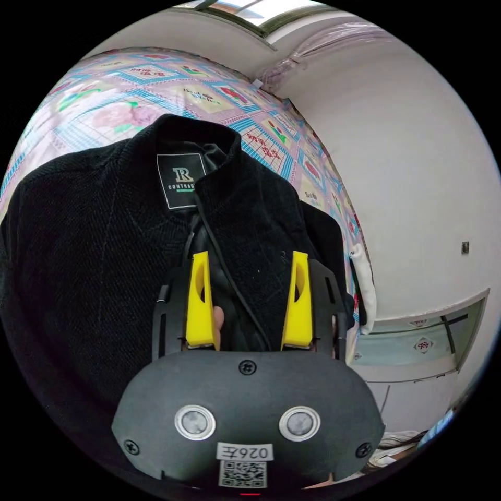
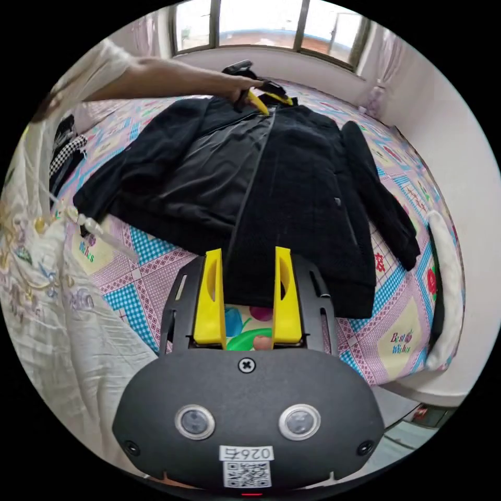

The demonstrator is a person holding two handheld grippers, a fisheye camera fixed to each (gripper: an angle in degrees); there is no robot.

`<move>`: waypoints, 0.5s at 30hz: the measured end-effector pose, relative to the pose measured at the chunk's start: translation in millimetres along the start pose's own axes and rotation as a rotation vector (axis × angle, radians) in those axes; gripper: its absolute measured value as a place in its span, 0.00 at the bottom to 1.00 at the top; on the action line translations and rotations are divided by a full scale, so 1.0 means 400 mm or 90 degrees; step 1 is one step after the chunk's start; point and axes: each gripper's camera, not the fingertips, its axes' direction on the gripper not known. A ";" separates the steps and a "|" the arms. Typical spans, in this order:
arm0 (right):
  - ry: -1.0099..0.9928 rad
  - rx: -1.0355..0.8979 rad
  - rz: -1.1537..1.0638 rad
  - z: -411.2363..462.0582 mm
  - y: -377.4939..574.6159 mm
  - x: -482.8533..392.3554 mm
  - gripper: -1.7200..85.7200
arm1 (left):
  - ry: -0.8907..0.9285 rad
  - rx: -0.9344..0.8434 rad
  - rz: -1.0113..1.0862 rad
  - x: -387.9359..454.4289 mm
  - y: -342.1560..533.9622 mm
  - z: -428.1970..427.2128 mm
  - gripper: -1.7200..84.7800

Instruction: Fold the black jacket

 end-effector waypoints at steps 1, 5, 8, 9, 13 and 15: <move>0.007 -0.014 -0.008 0.020 0.002 -0.022 0.15 | -0.002 -0.002 -0.001 -0.006 -0.014 0.008 0.28; 0.017 -0.074 -0.018 0.091 0.002 -0.043 0.17 | 0.032 -0.016 -0.018 -0.037 -0.038 0.036 0.28; 0.005 -0.080 0.005 0.083 -0.009 -0.021 0.14 | 0.034 -0.020 -0.023 -0.057 -0.043 0.033 0.27; 0.002 -0.081 0.007 0.080 -0.011 -0.017 0.14 | 0.044 -0.022 -0.020 -0.062 -0.042 0.026 0.28; -0.015 -0.101 -0.015 0.052 -0.029 -0.010 0.14 | 0.048 0.061 -0.011 -0.072 -0.010 -0.038 0.29; -0.006 -0.110 -0.031 0.036 -0.039 -0.017 0.14 | 0.034 0.059 0.002 -0.069 -0.009 -0.036 0.29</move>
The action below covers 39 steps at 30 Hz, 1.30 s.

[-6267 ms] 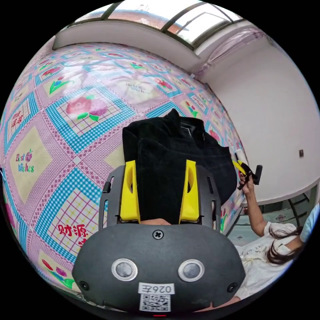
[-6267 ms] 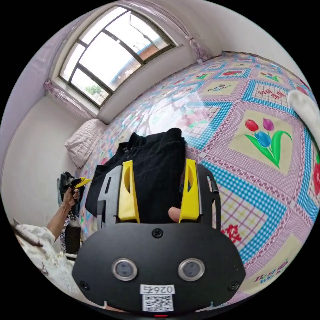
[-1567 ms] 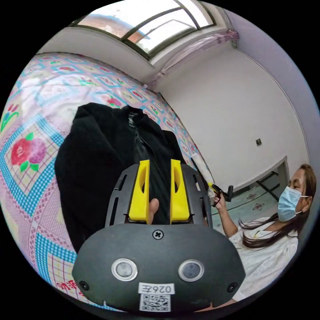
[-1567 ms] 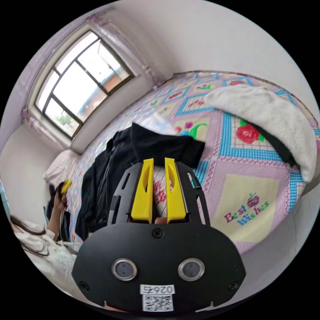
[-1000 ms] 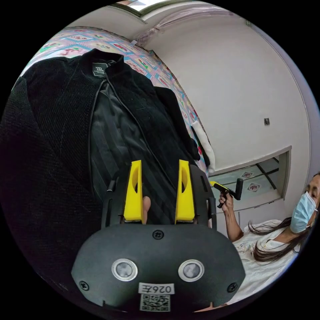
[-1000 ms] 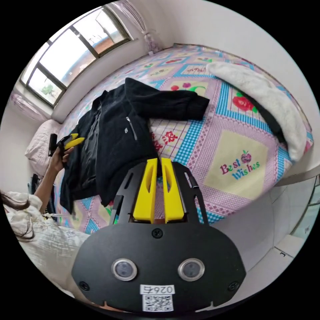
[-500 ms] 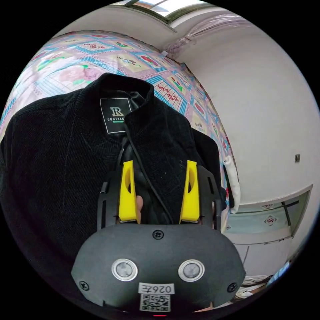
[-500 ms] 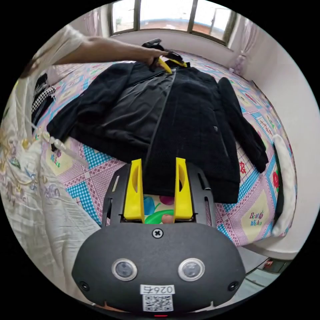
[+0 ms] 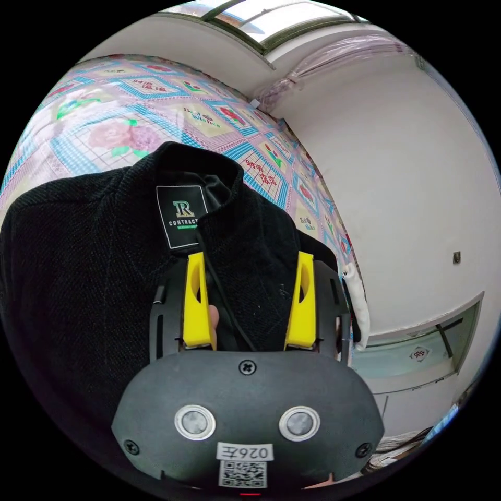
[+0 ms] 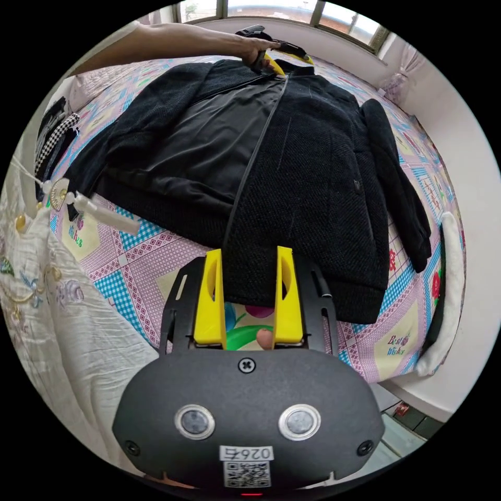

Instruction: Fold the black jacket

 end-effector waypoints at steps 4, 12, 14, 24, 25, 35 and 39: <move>0.062 0.010 0.006 -0.072 0.001 0.018 0.05 | -0.063 -0.063 0.019 0.009 -0.007 0.052 0.21; -0.215 0.081 0.197 -0.278 0.046 0.293 0.02 | 0.173 0.031 -0.018 -0.035 -0.014 -0.026 0.01; -0.321 0.132 0.253 -0.361 0.076 0.397 0.02 | 0.185 0.040 0.006 -0.016 -0.035 -0.051 0.01; -0.513 0.304 0.318 -0.649 0.132 0.625 0.02 | 0.020 -0.036 -0.064 -0.102 0.033 -0.154 0.21; -0.522 0.319 0.319 -0.682 0.136 0.644 0.02 | 0.049 -0.050 -0.079 -0.121 0.053 -0.147 0.22; -0.472 0.414 0.232 -1.012 0.132 0.756 0.02 | 0.195 -0.067 -0.151 -0.145 0.034 -0.016 0.21; -0.452 0.416 0.226 -1.069 0.162 0.759 0.02 | 0.350 -0.005 -0.265 -0.197 -0.013 0.015 0.04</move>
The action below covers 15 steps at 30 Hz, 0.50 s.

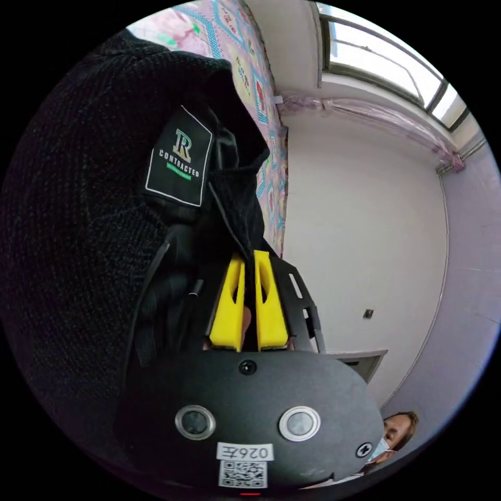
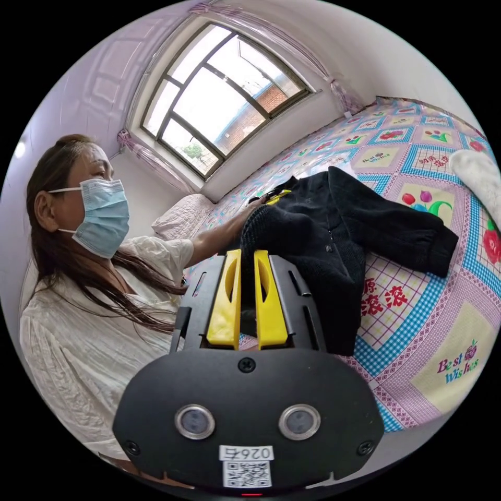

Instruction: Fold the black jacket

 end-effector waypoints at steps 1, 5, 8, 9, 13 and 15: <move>-0.004 -0.003 -0.003 -0.011 0.003 -0.006 0.02 | 0.002 0.003 0.041 0.044 -0.011 0.008 0.03; -0.045 -0.048 -0.061 0.028 0.001 -0.059 0.02 | -0.131 -0.031 0.211 0.233 -0.043 0.038 0.02; -0.098 -0.141 -0.066 0.186 0.019 -0.067 0.02 | -0.259 -0.056 0.265 0.296 -0.057 0.076 0.01; -0.108 -0.159 -0.059 0.226 0.027 -0.062 0.02 | -0.301 -0.067 0.265 0.291 -0.062 0.096 0.01; -0.090 -0.268 0.003 0.488 0.115 0.003 0.02 | -0.375 -0.080 0.217 0.205 -0.062 0.140 0.02; -0.078 -0.288 0.006 0.540 0.140 0.025 0.02 | -0.348 -0.057 0.206 0.179 -0.055 0.137 0.02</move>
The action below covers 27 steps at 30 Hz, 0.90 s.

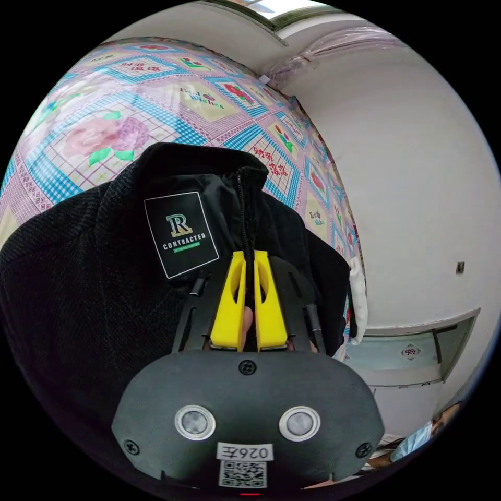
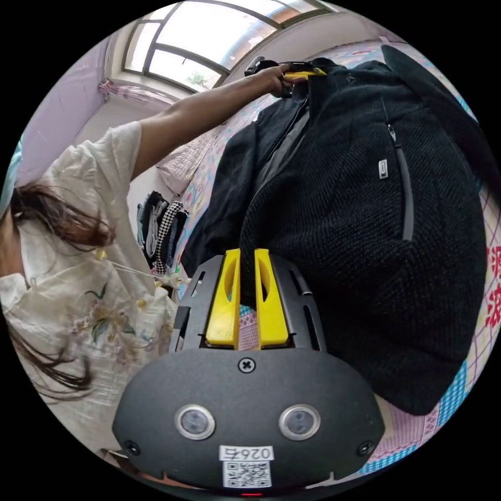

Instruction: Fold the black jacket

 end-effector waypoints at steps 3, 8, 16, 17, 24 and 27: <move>-0.017 0.010 -0.001 0.010 0.000 0.021 0.03 | 0.022 0.019 -0.001 0.003 -0.001 0.013 0.03; -0.060 -0.012 0.012 0.012 0.030 0.082 0.09 | -0.075 -0.050 0.043 0.054 -0.028 0.079 0.13; -0.021 0.125 -0.012 -0.206 0.139 0.076 0.08 | -0.054 -0.071 0.050 0.059 0.046 0.019 0.21; 0.043 0.142 0.009 -0.224 0.161 0.114 0.08 | -0.055 -0.063 0.053 0.063 0.063 0.008 0.20; 0.111 0.157 0.105 -0.278 0.259 0.298 0.05 | -0.090 -0.032 0.105 0.147 0.398 -0.142 0.16; 0.132 0.150 0.048 -0.287 0.236 0.269 0.05 | -0.153 -0.032 0.123 0.202 0.614 -0.198 0.16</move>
